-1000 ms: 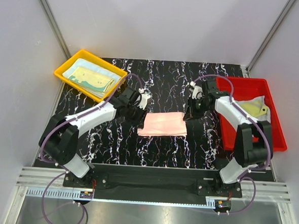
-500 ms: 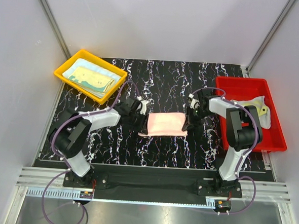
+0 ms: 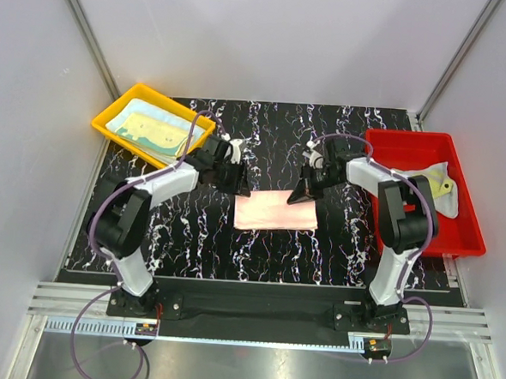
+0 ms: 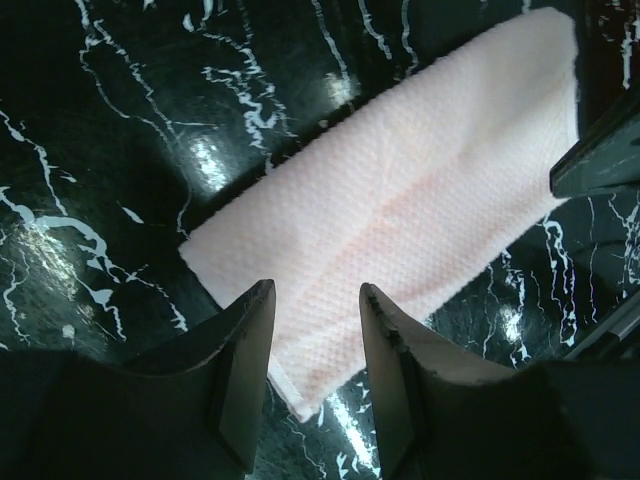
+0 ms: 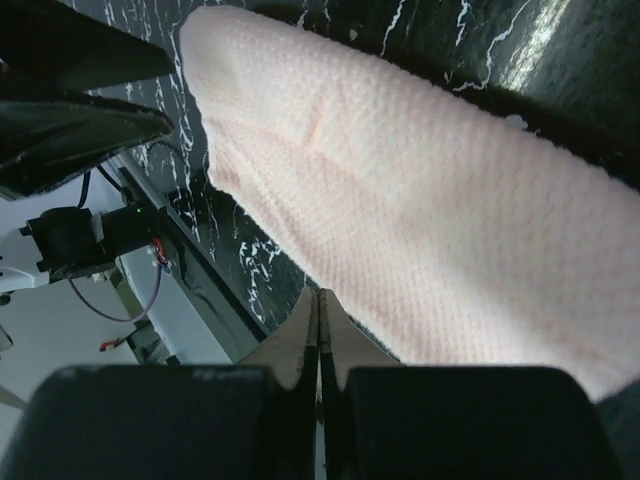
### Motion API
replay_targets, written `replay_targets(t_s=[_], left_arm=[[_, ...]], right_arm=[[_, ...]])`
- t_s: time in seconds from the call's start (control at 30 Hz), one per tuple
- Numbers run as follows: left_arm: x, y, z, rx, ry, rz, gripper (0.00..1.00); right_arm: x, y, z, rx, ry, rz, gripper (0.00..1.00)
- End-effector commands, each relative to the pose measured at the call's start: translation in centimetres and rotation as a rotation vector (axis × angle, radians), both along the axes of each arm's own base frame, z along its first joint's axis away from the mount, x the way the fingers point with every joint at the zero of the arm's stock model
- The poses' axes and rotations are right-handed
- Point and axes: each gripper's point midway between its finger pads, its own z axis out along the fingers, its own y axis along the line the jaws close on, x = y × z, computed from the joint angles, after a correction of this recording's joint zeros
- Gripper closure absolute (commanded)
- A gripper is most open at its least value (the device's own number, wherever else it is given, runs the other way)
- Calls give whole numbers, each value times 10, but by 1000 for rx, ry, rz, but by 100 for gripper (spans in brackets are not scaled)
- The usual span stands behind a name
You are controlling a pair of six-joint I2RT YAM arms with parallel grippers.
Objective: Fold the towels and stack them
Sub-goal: Fold the towel
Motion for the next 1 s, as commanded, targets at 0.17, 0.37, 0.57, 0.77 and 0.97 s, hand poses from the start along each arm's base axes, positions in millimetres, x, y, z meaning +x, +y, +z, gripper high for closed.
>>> replay_targets(t_s=[0.17,0.37,0.57,0.77,0.97], left_arm=[[40,9,-20,-9,52,29,55],[55,30,1,87,-26,91,53],[18,28,12,6,-18,83,51],[-20,19,-13,-79,23,111,46],[-34,12,-45,-81,83,138,44]], right_arm=[[-1,-4,-62,46,124,-9,100],[1,-5,-58,68,122,-58,100],[7,-2,-26,98,57,-88,100],[9,-3,9,108,-30,-88,100],[2,-8,26,86,-82,-72,99]])
